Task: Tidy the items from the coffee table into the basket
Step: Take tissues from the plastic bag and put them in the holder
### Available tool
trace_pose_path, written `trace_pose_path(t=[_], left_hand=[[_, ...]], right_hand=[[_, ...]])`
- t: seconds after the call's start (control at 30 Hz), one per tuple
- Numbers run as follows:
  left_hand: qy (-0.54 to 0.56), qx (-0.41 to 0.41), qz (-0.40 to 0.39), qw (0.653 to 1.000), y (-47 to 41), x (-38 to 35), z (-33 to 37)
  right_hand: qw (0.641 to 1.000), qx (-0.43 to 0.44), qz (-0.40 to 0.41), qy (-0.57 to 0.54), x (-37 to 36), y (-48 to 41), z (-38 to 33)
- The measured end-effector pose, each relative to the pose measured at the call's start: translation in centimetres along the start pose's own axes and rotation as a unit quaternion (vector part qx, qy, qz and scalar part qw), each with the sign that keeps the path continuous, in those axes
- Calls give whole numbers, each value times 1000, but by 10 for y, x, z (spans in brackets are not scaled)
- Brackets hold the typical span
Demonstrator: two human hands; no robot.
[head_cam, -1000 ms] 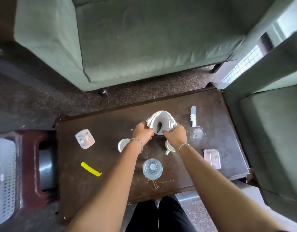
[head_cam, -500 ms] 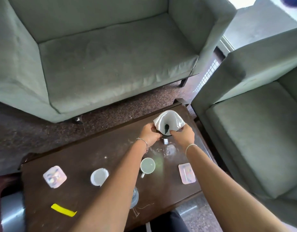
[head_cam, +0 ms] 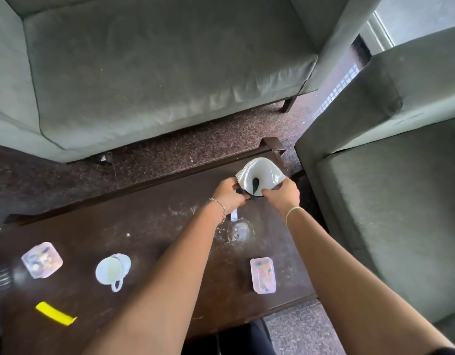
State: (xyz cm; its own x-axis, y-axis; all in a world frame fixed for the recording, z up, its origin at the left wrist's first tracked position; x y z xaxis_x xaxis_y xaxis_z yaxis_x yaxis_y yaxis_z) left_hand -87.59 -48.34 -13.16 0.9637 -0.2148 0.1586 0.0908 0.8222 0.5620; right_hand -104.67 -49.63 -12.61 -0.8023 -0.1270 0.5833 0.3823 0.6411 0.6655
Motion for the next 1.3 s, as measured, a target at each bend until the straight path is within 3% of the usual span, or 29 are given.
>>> trace_pose_path(t=[0.63, 0.97, 1.3], left_hand=[[0, -3, 32, 999, 8, -12, -3], [28, -12, 63, 998, 78, 20, 4], [85, -33, 124, 988, 193, 94, -41]], right_hand=[[999, 4, -27, -29, -11, -5, 15], [995, -27, -31, -88, -10, 64, 39], [996, 60, -35, -50, -64, 173, 51]])
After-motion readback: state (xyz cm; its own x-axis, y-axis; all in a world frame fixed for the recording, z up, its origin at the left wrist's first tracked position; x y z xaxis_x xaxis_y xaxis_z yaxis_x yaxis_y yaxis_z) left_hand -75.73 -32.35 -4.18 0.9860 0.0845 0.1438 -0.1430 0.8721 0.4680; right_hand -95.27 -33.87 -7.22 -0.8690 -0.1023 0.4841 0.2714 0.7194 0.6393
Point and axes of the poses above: each hand's wrist, its own y-axis away from the middle knuckle, its own x-axis out of the back of the hand, z = x × y, the point moved 7 cm from there along -y, towards the middle knuckle, and after that the axes turned 12 degrees about -x, right-handed, at the moved point
